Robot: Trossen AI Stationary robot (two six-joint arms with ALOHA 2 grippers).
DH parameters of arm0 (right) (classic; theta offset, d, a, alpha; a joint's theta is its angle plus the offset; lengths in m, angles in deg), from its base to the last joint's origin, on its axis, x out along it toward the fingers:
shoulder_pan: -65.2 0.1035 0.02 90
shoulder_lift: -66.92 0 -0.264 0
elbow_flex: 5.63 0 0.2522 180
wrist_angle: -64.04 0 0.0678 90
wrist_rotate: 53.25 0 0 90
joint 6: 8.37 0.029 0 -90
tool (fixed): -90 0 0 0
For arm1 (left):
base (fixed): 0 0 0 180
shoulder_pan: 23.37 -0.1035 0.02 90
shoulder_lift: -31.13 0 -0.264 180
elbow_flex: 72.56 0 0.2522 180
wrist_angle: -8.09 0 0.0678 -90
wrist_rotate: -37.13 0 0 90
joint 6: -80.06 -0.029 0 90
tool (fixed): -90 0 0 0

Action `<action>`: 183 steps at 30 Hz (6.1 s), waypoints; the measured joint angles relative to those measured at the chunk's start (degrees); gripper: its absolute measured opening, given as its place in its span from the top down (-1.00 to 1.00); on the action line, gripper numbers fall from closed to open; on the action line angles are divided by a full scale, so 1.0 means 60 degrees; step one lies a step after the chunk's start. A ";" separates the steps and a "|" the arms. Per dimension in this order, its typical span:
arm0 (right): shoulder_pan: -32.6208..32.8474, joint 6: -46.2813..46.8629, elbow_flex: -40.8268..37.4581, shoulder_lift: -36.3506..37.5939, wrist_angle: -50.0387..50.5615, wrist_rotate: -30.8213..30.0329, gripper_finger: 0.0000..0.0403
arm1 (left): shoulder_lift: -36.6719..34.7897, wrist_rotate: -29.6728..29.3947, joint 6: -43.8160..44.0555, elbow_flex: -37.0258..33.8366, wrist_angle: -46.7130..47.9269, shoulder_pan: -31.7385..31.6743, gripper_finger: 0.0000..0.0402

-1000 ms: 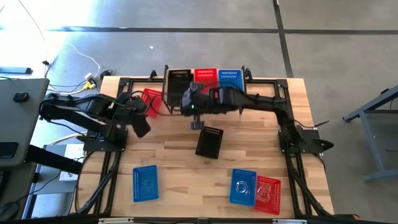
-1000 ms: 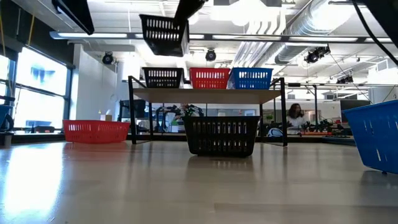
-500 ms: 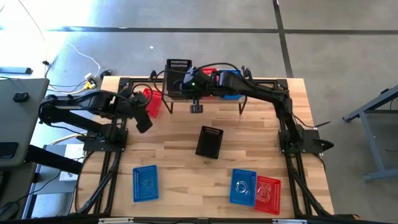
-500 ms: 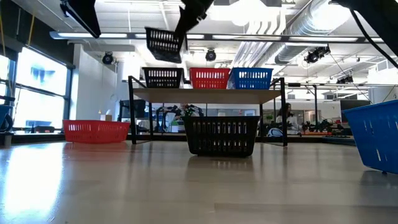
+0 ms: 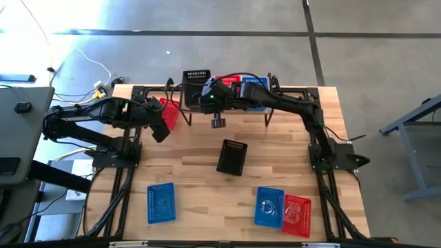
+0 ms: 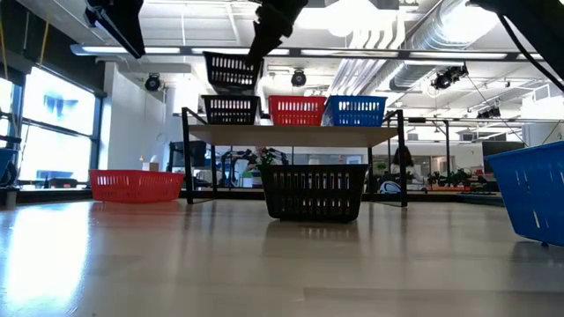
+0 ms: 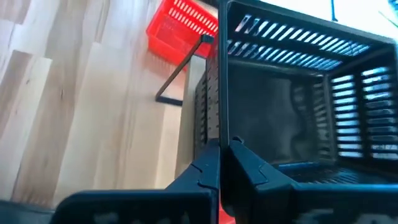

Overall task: Stack baskets on shelf by color
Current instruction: Stack the bottom black bin on top of the black bin on the shelf, then stack the left red bin on top of the red bin on the shelf

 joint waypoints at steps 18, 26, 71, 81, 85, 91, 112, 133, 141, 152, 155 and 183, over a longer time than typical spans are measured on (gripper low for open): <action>-0.0133 -0.0160 0.0004 -0.0407 -0.0210 -0.0049 0.99 | 0.0004 0.0256 0.0004 0.0000 -0.0004 -0.0016 0.49; -0.0191 0.0015 0.0004 -0.0421 -0.0325 -0.0415 0.72 | 0.0004 0.0270 0.0000 0.0000 -0.0004 -0.0016 0.49; -0.0401 0.0324 0.0776 0.2434 -0.0133 -0.3487 0.51 | -0.0117 0.1608 -0.6851 -0.3450 -0.2051 -0.0086 0.49; -0.0486 0.0206 0.0776 0.2755 -0.0037 -0.3472 0.51 | -0.0062 0.1167 -0.8004 -0.4737 -0.2998 -0.0963 0.49; -0.0490 0.0155 0.0776 0.2766 0.0090 -0.3468 0.51 | 0.0080 0.1145 -0.8769 -0.4978 -0.3464 -0.1424 0.49; -0.0490 0.0168 0.0776 0.2766 0.0148 -0.3449 0.51 | 0.0695 0.0869 -0.9852 -0.4980 -0.3453 -0.1950 0.49; -0.0490 0.0537 0.0776 0.2766 0.0148 -0.3443 0.51 | 0.3037 -0.0098 -1.1606 -0.4980 -0.3515 -0.2599 0.49; -0.0490 0.0532 0.0776 0.2766 0.0152 -0.3443 0.51 | 0.3672 0.0795 -1.0111 -0.4972 -0.3544 -0.2799 0.94; -0.0490 0.0572 0.0776 0.2766 0.0152 -0.3445 0.51 | 0.3440 0.0933 -0.8832 -0.4976 -0.2609 -0.2731 0.98; -0.0489 0.1309 0.0776 0.2762 0.0155 -0.3516 0.51 | 0.1727 0.1319 -0.7223 -0.4756 -0.1672 -0.1989 0.99; -0.0487 0.1530 0.0776 0.2762 0.0156 -0.3516 0.51 | 0.1292 0.1283 -0.6805 -0.4384 -0.1158 -0.1726 0.99; -0.0487 0.4026 0.0776 0.2759 0.1328 -0.3472 0.51 | 0.1319 -0.1077 -0.6350 0.2600 -0.0245 -0.0778 1.00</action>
